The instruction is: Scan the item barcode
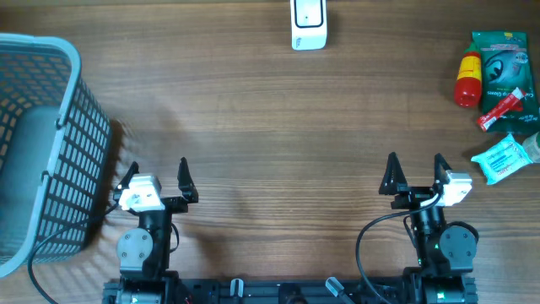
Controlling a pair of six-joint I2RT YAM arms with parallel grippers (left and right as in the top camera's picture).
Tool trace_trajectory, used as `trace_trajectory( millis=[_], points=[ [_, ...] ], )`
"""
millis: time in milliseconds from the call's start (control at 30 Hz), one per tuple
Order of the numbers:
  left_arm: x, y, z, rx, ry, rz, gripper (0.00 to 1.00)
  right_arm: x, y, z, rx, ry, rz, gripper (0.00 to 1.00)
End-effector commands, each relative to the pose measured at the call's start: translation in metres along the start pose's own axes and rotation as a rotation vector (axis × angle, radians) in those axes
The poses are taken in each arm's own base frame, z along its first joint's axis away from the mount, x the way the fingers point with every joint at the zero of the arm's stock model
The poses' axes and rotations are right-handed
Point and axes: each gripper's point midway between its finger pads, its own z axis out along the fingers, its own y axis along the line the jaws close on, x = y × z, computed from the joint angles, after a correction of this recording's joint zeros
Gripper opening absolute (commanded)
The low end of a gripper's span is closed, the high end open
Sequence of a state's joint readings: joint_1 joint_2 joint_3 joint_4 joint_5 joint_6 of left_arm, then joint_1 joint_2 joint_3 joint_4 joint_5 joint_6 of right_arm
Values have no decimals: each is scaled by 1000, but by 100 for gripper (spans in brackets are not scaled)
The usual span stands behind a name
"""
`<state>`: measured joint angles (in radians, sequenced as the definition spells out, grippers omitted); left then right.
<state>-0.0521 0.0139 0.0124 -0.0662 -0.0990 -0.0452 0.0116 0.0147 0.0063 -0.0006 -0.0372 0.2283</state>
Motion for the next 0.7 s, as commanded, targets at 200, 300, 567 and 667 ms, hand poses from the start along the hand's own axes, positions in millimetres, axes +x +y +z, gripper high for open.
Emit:
trace_trajectory(
  millis=[200, 300, 567, 667],
  points=[
    [1, 2, 0, -8, -5, 18, 100, -2, 4, -1, -12, -11, -101, 100],
    [0, 2, 0, -8, -5, 18, 100, -1, 7, -1, -29, -8, -159, 100],
    [1, 2, 0, -8, -5, 18, 100, 3, 20, -1, -86, -5, -334, 100],
    [1, 2, 0, -8, -5, 18, 100, 3, 21, -1, -89, -5, -330, 100]
  ],
)
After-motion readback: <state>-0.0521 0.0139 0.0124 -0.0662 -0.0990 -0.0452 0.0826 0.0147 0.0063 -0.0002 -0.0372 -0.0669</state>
